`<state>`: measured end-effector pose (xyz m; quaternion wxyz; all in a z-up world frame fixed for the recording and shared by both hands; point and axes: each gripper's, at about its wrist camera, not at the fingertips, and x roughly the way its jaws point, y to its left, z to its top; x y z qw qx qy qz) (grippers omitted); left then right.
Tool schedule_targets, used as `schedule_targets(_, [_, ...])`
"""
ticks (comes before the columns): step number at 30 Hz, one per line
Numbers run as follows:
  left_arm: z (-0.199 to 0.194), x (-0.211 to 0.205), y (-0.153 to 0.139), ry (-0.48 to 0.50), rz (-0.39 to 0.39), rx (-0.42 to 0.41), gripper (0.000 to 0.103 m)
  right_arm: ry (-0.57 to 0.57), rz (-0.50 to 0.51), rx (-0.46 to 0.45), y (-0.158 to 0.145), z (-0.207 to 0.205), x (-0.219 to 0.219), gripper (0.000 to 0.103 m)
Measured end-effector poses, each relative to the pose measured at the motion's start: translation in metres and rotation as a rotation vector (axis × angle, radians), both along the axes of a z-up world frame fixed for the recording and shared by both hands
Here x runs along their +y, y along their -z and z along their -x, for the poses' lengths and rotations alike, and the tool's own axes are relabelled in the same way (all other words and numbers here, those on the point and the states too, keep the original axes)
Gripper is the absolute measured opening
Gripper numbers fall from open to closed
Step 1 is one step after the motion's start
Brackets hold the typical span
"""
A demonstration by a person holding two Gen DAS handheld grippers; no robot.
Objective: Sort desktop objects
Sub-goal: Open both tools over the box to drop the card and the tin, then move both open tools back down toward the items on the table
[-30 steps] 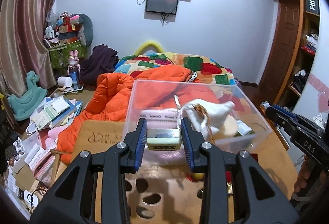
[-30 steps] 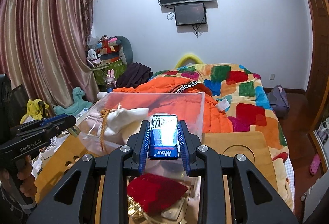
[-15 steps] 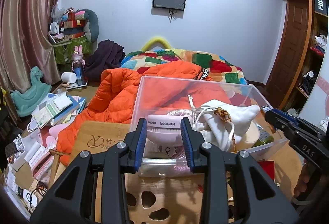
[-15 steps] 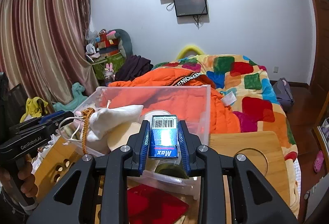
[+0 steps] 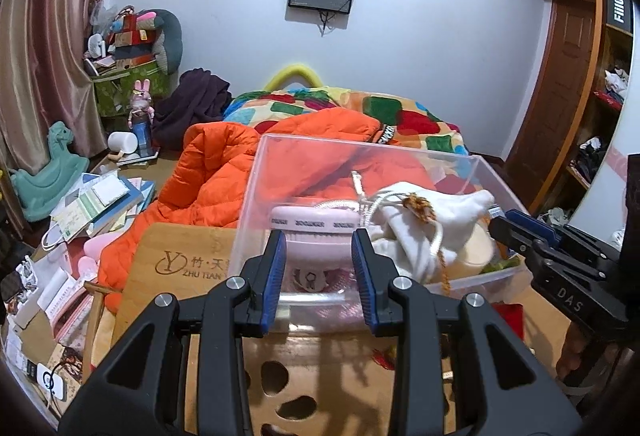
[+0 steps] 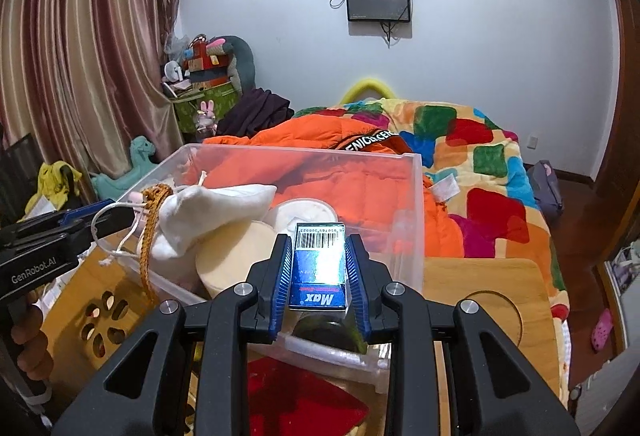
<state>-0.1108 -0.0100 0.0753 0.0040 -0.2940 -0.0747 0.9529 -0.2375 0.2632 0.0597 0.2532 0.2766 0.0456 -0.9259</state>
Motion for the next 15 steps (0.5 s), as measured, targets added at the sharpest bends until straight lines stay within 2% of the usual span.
schedule_targets(3, [-0.005,0.002,-0.003,0.004,-0.017,0.004,0.042,-0.006,-0.003,-0.002,-0.002,-0.003,0.001,0.029])
schedule_targets(7, [-0.015,0.008,-0.008,0.011,-0.009,0.017,0.044,-0.006,-0.025,0.017,-0.006,-0.014,0.002,0.032])
schedule_targets(9, [-0.019,0.011,-0.011,0.014,-0.006,0.023,0.051,-0.001,-0.018,0.021,-0.009,-0.021,0.005,0.034])
schedule_targets(12, [-0.029,0.015,-0.014,0.018,-0.004,0.037,0.056,0.014,0.008,0.021,-0.012,-0.03,0.013,0.042])
schedule_targets(13, [-0.032,0.017,-0.015,0.021,-0.005,0.04,0.057,0.019,0.023,0.018,-0.013,-0.033,0.015,0.048])
schedule_targets(15, [-0.037,0.02,-0.017,0.023,-0.003,0.045,0.062,0.025,0.046,0.015,-0.014,-0.039,0.019,0.051])
